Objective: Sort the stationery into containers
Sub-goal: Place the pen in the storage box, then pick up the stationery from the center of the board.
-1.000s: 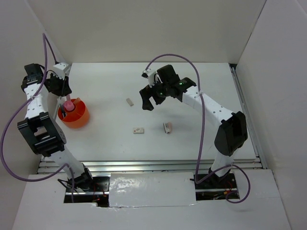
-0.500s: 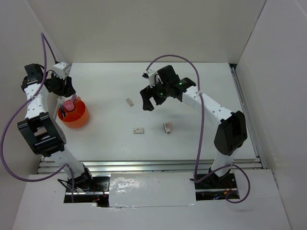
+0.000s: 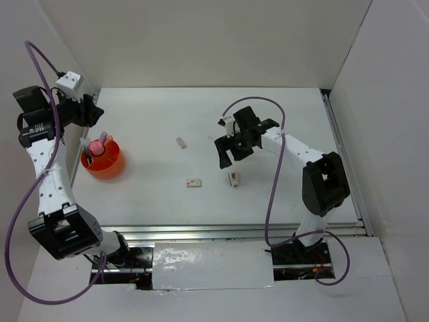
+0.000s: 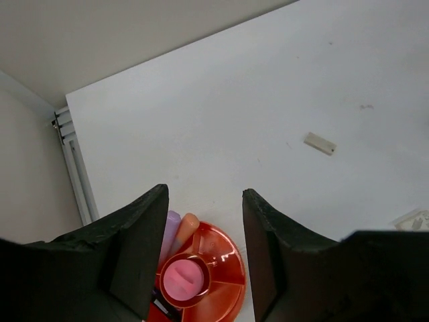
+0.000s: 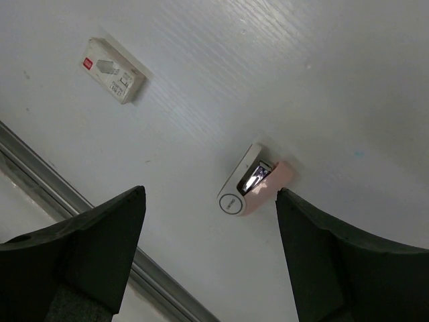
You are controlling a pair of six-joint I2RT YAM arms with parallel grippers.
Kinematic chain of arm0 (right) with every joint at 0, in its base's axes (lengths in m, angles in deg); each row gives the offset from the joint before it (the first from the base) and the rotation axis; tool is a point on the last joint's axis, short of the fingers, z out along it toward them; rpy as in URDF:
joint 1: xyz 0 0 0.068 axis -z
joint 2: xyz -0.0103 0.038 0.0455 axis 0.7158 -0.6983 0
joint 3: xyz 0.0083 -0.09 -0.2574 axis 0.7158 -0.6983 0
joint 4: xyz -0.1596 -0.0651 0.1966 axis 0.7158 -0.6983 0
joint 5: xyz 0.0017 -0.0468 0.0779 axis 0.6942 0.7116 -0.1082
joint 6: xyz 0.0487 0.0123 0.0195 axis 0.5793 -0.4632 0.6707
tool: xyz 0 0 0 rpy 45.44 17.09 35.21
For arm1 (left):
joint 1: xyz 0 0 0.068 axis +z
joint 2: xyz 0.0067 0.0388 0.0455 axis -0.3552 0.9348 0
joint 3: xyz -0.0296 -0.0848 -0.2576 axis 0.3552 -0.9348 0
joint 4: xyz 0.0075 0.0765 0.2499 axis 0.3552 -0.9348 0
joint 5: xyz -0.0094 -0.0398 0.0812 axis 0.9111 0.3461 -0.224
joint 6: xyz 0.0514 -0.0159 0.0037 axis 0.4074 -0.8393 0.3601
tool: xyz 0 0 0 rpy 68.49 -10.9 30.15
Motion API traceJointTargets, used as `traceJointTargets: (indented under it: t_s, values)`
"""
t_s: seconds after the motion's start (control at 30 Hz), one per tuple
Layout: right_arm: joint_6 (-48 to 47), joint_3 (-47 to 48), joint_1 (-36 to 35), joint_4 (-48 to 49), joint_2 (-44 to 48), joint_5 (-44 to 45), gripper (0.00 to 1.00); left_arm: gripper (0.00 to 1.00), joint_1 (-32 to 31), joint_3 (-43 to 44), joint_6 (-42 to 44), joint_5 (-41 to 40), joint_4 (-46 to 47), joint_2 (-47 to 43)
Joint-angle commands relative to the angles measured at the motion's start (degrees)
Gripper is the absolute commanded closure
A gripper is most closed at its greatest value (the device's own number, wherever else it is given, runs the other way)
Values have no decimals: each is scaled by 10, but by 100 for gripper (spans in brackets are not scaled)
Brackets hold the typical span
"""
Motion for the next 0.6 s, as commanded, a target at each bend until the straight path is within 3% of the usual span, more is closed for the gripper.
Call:
traceJointTargets:
  t_s: [0.0, 0.3, 0.37, 0.57]
  values:
    - [-8, 13, -1, 1, 13, 3, 16, 40, -19, -24, -11, 13, -15, -13]
    - [-12, 13, -1, -1, -5, 7, 18, 39, -143, -123, 95, -3, -109, -46]
    - [-10, -1, -1, -2, -1, 12, 18, 39, -220, -143, 107, -21, -116, -37]
    - [-3, -37, -1, -14, 8, 43, 18, 38, -306, -174, 66, -70, -70, -32]
